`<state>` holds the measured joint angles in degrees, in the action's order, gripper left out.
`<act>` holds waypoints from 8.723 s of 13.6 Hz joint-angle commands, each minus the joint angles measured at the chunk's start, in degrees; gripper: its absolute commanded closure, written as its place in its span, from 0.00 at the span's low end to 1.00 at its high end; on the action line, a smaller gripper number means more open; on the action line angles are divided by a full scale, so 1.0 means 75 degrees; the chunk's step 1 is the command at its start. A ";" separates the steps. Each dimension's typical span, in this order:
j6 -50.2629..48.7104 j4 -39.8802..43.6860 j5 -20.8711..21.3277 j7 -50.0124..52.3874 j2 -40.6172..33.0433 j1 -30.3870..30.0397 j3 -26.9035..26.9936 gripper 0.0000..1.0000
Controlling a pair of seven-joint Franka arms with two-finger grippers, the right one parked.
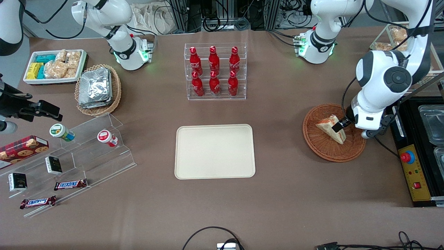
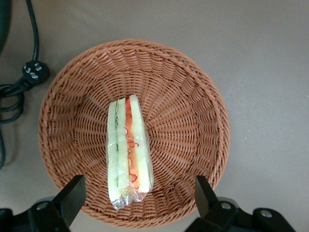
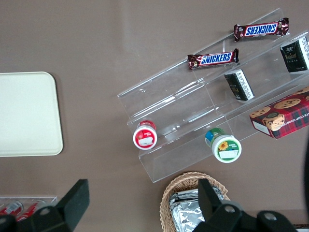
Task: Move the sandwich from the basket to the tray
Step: 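Lower the open left gripper around the sandwich and close it, then lift the sandwich out of the basket with the left gripper, then carry the sandwich with the left gripper over the cream tray, then lower the sandwich onto the tray and open the left gripper, then raise the open left gripper away from the sandwich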
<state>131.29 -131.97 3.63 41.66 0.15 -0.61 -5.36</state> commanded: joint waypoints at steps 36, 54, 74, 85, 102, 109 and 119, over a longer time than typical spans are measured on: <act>0.1129 -0.1460 0.0336 -0.3054 -0.0781 0.0046 -0.0036 0.76; -0.0888 0.1843 -0.0297 -0.4340 0.0505 0.0070 -0.2190 0.76; -0.0911 0.4868 0.1645 -0.0260 0.3903 0.2295 -0.2813 0.76; -0.0853 0.5690 0.1894 0.0164 0.5311 0.2776 -0.2766 0.75; -0.0841 0.5830 0.2633 0.0984 0.5769 0.2847 -0.2766 0.00; -0.0911 0.5865 0.2609 0.0961 0.5640 0.2660 -0.2766 0.00; -0.2526 0.7047 0.2387 0.0867 0.4972 0.1887 -0.2801 0.00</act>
<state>116.17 -81.13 22.36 48.06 39.06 14.87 -26.13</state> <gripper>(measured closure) 0.000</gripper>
